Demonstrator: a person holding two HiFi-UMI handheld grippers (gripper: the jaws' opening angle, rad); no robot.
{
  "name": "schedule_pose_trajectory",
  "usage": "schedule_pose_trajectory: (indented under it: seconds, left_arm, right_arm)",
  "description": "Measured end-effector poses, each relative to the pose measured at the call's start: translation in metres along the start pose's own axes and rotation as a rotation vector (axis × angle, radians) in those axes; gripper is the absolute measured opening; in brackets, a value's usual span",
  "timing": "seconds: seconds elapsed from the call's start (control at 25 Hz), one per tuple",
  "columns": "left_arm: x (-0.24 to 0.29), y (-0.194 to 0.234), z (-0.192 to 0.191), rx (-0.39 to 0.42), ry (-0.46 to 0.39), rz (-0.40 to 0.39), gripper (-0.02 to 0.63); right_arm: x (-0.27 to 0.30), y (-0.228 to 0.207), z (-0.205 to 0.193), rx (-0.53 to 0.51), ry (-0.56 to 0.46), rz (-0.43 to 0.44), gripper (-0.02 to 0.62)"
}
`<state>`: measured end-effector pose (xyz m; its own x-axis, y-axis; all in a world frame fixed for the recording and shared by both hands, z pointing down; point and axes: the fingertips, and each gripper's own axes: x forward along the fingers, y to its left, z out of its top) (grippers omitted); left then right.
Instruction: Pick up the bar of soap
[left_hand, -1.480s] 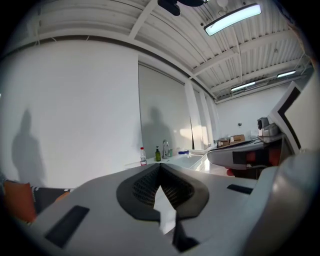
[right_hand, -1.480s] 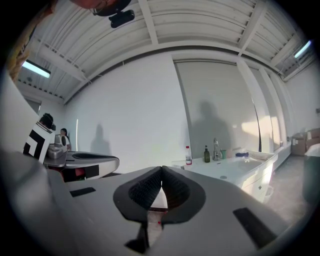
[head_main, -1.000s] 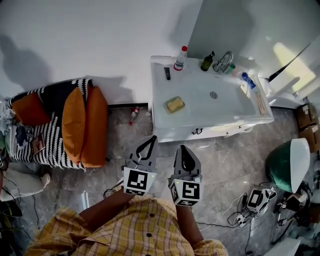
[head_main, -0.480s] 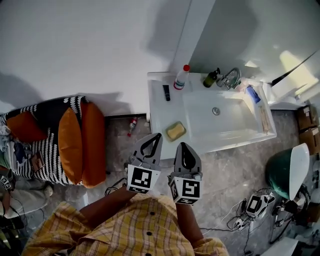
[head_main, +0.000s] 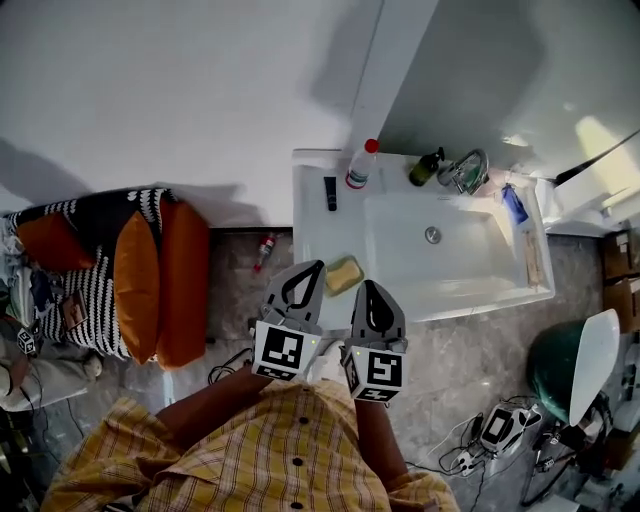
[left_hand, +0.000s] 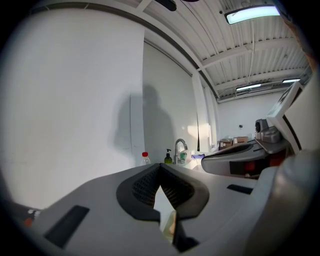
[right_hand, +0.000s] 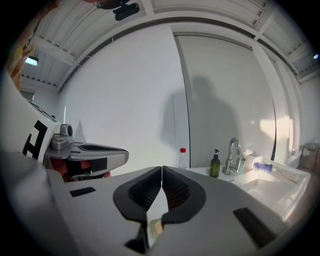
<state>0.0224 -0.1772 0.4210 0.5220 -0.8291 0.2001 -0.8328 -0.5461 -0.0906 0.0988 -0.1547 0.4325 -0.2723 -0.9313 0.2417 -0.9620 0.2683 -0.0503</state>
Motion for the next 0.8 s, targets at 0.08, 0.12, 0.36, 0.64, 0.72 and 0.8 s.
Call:
schedule_pose_trajectory:
  seconds: [0.08, 0.12, 0.36, 0.64, 0.72, 0.8]
  left_arm:
    - [0.005, -0.003, 0.002, 0.000, 0.000, 0.017, 0.011]
    - [0.010, -0.003, 0.003, 0.001, 0.002, 0.024, 0.011]
    - [0.025, -0.002, 0.001, -0.006, 0.004, 0.066, 0.011]
    - [0.040, 0.007, -0.002, -0.012, 0.008, 0.089, 0.011]
    - [0.042, 0.010, -0.003, -0.013, 0.012, 0.096, 0.011]
    - [0.044, 0.014, -0.004, -0.013, 0.015, 0.103, 0.011]
  right_arm:
    - [0.004, -0.003, -0.001, -0.009, 0.010, 0.033, 0.018]
    - [0.009, -0.005, 0.000, -0.015, 0.008, 0.045, 0.018]
    - [0.023, -0.019, -0.005, -0.026, 0.029, 0.078, 0.018]
    - [0.047, -0.025, -0.012, -0.050, 0.078, 0.134, 0.020]
    - [0.054, -0.020, -0.031, -0.081, 0.162, 0.203, 0.019]
    - [0.060, -0.014, -0.051, -0.155, 0.235, 0.266, 0.018]
